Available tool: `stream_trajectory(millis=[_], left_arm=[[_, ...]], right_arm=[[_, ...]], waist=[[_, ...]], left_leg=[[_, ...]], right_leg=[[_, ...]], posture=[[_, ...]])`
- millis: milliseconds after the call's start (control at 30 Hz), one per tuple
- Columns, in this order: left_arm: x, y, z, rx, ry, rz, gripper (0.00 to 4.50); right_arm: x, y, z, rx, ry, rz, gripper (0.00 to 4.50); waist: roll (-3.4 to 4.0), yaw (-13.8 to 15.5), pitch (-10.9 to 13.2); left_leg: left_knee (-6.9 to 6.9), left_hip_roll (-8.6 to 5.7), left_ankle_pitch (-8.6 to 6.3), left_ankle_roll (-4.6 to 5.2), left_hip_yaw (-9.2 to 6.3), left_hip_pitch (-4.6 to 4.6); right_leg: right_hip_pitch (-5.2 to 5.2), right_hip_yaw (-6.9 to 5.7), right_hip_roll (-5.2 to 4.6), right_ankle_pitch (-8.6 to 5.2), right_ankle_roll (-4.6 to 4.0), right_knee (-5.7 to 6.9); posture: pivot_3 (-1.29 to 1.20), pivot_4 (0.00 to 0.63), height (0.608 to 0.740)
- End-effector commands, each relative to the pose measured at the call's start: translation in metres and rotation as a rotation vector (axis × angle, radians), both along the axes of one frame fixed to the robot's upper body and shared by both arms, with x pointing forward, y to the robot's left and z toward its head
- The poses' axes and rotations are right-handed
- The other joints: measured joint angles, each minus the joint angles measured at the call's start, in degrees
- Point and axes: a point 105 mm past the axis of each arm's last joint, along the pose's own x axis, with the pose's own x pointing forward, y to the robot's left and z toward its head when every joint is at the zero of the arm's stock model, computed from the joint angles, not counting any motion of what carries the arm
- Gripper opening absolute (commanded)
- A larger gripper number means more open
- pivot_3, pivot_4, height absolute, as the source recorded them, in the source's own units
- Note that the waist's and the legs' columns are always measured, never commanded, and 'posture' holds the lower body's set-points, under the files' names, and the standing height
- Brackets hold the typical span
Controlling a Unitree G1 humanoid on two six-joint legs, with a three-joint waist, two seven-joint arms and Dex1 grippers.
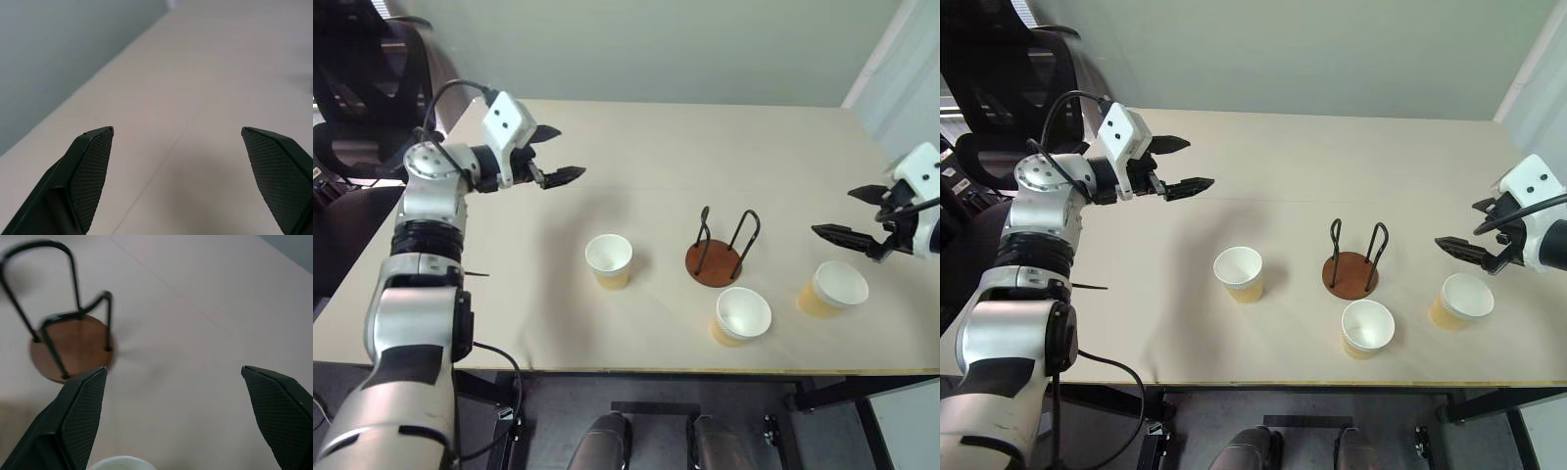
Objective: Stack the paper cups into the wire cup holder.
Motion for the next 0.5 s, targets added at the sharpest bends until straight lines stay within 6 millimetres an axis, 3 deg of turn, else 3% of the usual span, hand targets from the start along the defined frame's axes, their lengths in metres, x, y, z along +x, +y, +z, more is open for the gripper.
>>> stream_trajectory(millis=[33, 300, 500], left_arm=[[-0.007, -0.021, 0.006, 0.071, 0.022, -0.137, 4.47], [-0.015, -0.026, 0.011, 0.103, 0.046, -0.23, 4.47], [-0.025, -0.036, 0.013, 0.009, 0.086, -0.334, 4.47]], right_arm=[[-0.016, 0.017, 0.016, 0.065, 0.002, 0.077, 4.5], [-0.018, 0.049, 0.007, 0.165, 0.088, 0.176, 4.5], [-0.001, 0.075, -0.007, 0.242, 0.089, 0.179, 4.5]], waist=[[0.0, 0.2, 0.0], [-0.01, -0.3, 0.0], [0.0, -0.6, 0.0]], left_leg=[[0.01, -0.01, 0.0, 0.02, 0.01, 0.0], [0.08, 0.04, -0.06, 0.11, 0.04, -0.02], [0.21, 0.09, -0.32, 0.6, -0.03, 0.0]], right_leg=[[0.02, 0.01, -0.03, -0.04, -0.06, -0.02], [-0.05, 0.1, 0.0, -0.02, 0.1, -0.03], [-0.04, 0.13, 0.18, 0.01, 0.14, 0.03]], posture=[[0.0, 0.15, 0.74], [0.0, 0.15, 0.74], [0.0, 0.15, 0.74]])
